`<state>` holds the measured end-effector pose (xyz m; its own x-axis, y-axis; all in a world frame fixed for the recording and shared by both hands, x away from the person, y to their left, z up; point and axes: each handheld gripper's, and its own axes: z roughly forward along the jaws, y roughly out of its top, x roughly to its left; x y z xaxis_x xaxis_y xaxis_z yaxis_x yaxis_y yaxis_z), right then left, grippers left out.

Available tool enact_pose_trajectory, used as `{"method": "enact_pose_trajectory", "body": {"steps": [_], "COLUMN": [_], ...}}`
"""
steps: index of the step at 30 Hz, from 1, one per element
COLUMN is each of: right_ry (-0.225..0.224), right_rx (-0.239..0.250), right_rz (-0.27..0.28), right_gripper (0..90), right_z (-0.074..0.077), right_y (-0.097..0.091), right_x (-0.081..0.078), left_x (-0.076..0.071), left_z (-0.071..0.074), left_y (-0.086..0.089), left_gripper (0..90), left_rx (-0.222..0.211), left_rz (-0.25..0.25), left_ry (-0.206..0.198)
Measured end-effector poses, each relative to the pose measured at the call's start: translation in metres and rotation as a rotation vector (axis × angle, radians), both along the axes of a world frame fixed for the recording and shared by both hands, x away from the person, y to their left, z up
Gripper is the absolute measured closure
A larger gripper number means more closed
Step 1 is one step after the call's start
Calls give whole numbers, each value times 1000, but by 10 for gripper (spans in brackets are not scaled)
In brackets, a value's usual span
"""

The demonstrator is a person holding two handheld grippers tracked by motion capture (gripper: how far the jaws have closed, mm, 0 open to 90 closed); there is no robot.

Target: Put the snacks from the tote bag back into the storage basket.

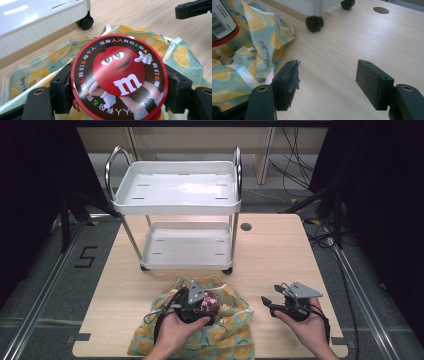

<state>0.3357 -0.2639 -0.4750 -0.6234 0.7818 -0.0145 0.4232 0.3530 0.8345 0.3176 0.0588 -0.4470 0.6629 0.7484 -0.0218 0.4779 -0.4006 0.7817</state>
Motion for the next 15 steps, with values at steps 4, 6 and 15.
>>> {"method": "enact_pose_trajectory", "body": {"steps": [4,6,15], "right_ry": [1,-8,-9], "right_rx": [7,0,0], "right_rz": [1,-1,2], "right_gripper": [354,355,354], "right_z": [0,0,0], "right_y": [0,0,0], "right_x": [0,0,0], "left_x": [0,1,-2], "left_z": [1,4,9], "left_y": [1,4,6], "left_gripper": [254,254,254], "left_rx": [-16,12,-8], "left_rz": [11,-7,13], "left_ry": [-3,3,-14]}}
